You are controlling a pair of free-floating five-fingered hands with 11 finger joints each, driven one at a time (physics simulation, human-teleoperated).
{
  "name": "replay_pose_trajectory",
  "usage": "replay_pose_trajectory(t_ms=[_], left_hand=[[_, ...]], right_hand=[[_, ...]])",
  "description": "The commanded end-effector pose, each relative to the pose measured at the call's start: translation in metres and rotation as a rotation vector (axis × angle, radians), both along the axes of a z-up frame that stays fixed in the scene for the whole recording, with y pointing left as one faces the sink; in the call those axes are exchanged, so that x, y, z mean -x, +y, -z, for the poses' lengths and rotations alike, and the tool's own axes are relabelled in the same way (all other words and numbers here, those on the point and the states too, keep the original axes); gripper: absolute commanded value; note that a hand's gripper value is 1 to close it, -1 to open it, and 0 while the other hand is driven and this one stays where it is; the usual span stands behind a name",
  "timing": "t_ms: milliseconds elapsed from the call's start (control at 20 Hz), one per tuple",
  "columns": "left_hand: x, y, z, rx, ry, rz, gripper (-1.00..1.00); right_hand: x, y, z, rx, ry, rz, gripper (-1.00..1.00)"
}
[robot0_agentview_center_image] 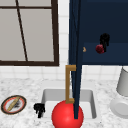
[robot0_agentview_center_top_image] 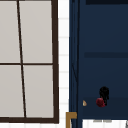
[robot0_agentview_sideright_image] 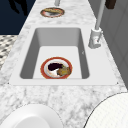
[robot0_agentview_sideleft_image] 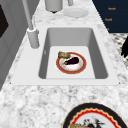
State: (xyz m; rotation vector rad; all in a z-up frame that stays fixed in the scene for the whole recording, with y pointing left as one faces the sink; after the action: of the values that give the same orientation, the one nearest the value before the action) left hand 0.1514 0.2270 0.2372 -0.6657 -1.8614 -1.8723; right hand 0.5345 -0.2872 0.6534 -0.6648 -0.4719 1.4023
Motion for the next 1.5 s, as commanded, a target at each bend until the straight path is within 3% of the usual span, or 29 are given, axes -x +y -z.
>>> replay_pose_trajectory(t_ms=[0, 200, 450, 650, 750, 850, 900, 950, 1200, 1450], left_hand=[[0.000, 0.000, 0.000, 0.000, 0.000, 0.000, 0.00], [0.000, 0.000, 0.000, 0.000, 0.000, 0.000, 0.00], [0.000, 0.000, 0.000, 0.000, 0.000, 0.000, 0.00], [0.000, 0.000, 0.000, 0.000, 0.000, 0.000, 0.00], [0.000, 0.000, 0.000, 0.000, 0.000, 0.000, 0.00], [0.000, 0.000, 0.000, 0.000, 0.000, 0.000, 0.00], [0.000, 0.000, 0.000, 0.000, 0.000, 0.000, 0.00], [0.000, 0.000, 0.000, 0.000, 0.000, 0.000, 0.00], [0.000, 0.000, 0.000, 0.000, 0.000, 0.000, 0.00], [0.000, 0.000, 0.000, 0.000, 0.000, 0.000, 0.00]], right_hand=[[-0.007, -0.018, 0.024, 0.025, -0.036, -0.009, 1.00], [-0.038, -0.026, 0.051, 0.029, -0.078, -0.021, 1.00], [-0.061, -0.040, 0.047, -0.072, 0.022, -0.042, 1.00], [-0.025, -0.044, 0.037, -0.152, 0.089, -0.039, 1.00], [-0.010, -0.045, 0.030, -0.172, 0.042, -0.025, 1.00], [-0.014, -0.044, 0.023, -0.193, -0.017, 0.013, 1.00], [-0.015, -0.047, 0.015, -0.194, -0.021, 0.000, 1.00], [-0.020, -0.048, 0.007, -0.181, -0.028, -0.010, -1.00], [-0.012, -0.050, -0.025, -0.163, 0.034, -0.050, -1.00], [-0.019, -0.046, -0.057, -0.157, 0.042, -0.037, -1.00]])
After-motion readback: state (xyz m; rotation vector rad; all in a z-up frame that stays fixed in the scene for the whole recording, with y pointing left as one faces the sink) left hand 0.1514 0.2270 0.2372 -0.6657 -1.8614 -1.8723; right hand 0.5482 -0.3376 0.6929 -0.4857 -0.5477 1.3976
